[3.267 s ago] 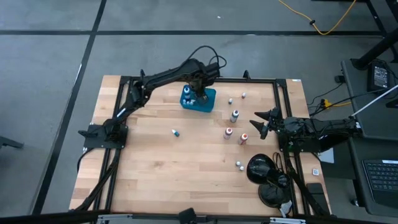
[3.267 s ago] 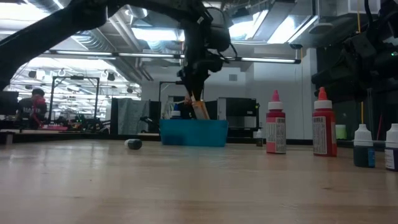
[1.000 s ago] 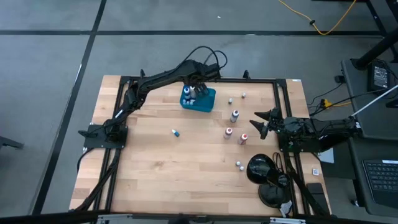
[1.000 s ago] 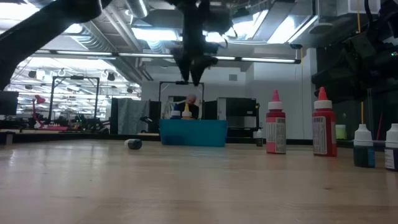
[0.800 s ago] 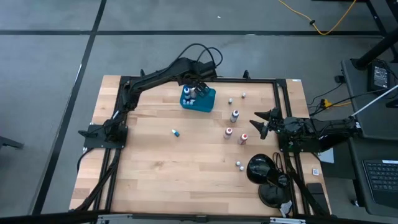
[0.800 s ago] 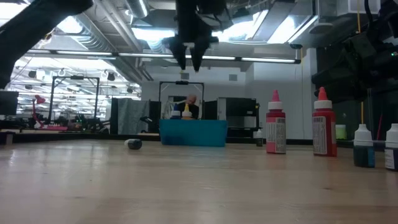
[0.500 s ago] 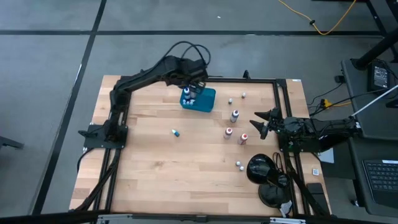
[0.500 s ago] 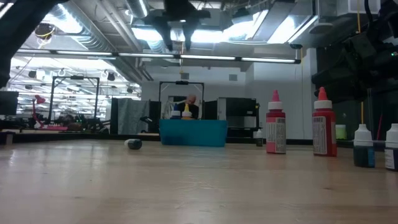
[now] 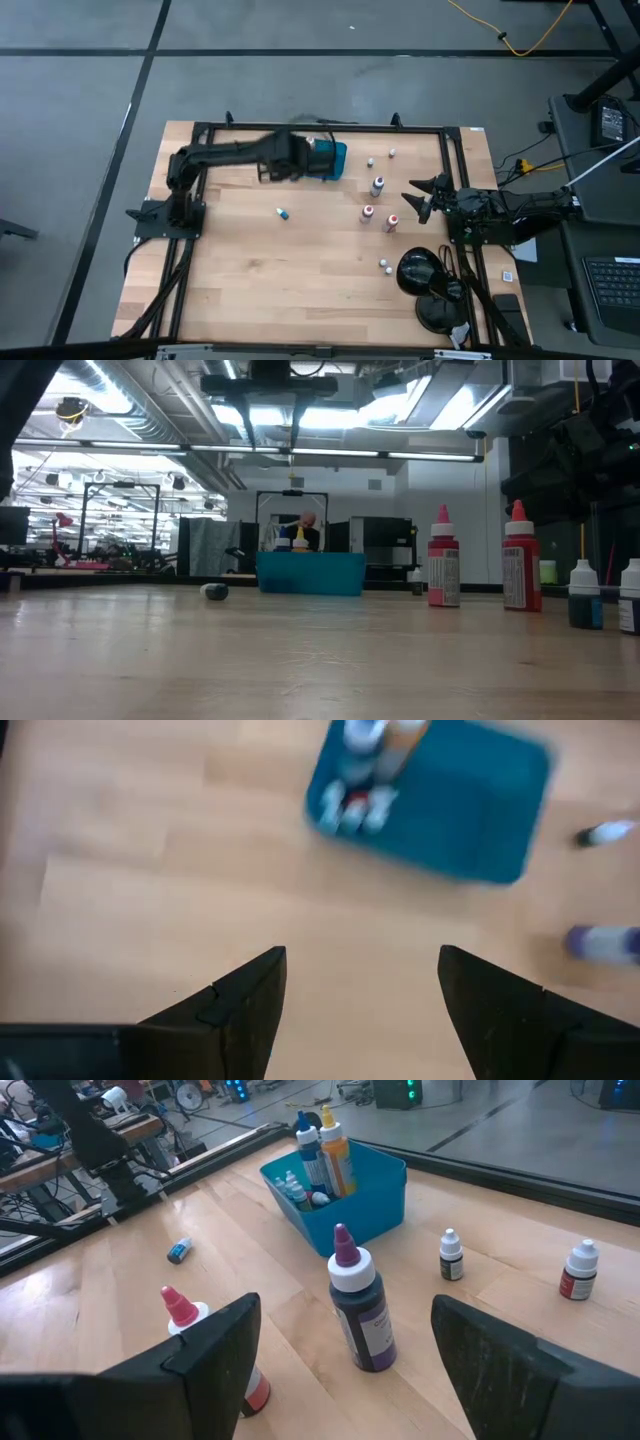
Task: Pick & Place food coloring
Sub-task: Put the small blue food coloring bottle into the blue bin
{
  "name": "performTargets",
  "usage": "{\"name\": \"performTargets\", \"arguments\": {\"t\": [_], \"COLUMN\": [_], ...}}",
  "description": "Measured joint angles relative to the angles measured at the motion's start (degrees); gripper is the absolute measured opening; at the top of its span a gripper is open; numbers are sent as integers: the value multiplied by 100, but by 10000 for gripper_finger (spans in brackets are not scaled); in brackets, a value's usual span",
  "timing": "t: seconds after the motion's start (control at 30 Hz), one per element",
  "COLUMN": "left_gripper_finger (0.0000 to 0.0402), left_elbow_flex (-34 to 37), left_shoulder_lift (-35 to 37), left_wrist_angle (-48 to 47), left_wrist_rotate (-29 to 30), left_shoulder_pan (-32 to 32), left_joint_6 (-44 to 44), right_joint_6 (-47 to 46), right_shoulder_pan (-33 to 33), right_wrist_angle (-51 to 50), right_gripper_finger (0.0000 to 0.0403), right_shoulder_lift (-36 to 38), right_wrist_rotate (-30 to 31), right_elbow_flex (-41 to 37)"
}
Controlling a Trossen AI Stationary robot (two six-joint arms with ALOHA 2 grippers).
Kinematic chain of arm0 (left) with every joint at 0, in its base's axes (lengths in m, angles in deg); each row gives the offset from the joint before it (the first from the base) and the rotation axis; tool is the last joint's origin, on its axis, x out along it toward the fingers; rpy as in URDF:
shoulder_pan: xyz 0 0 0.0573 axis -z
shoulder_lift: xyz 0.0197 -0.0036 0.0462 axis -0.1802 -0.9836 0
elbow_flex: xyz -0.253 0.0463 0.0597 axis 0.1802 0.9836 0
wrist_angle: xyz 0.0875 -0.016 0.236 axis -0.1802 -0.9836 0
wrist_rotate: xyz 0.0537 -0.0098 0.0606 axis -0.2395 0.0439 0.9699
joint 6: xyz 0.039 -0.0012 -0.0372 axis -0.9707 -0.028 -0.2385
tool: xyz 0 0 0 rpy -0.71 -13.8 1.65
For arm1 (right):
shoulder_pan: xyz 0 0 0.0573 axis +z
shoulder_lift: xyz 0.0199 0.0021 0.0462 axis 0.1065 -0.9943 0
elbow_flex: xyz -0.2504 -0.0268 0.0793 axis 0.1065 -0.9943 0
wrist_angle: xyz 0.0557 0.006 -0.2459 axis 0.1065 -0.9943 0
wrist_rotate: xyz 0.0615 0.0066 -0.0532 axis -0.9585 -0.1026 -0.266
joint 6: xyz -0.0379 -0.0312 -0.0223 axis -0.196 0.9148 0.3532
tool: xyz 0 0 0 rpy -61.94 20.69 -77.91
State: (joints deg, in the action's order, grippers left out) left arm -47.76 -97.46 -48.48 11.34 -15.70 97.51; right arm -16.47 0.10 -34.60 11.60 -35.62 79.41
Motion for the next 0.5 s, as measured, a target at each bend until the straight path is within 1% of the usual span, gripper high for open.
{"name": "performTargets", "arguments": {"t": [0.2,0.43,0.5], "left_gripper_finger": [253,253,253], "left_elbow_flex": [796,1692,1915], "left_shoulder_lift": [0,0,0], "left_wrist_angle": [-1,2,84], "left_wrist_rotate": [-613,-1266,-1463], "left_shoulder_pan": [539,842,878], "left_joint_6": [1755,3856,4077], "right_joint_6": [0,0,0], "right_shoulder_pan": [0,0,0], "right_wrist_angle": [-1,1,-1], "right_gripper_finger": [294,294,294], "right_shoulder_lift": [0,0,0], "right_wrist_rotate": [-2,0,-2], "right_elbow_flex": [0,0,0]}}
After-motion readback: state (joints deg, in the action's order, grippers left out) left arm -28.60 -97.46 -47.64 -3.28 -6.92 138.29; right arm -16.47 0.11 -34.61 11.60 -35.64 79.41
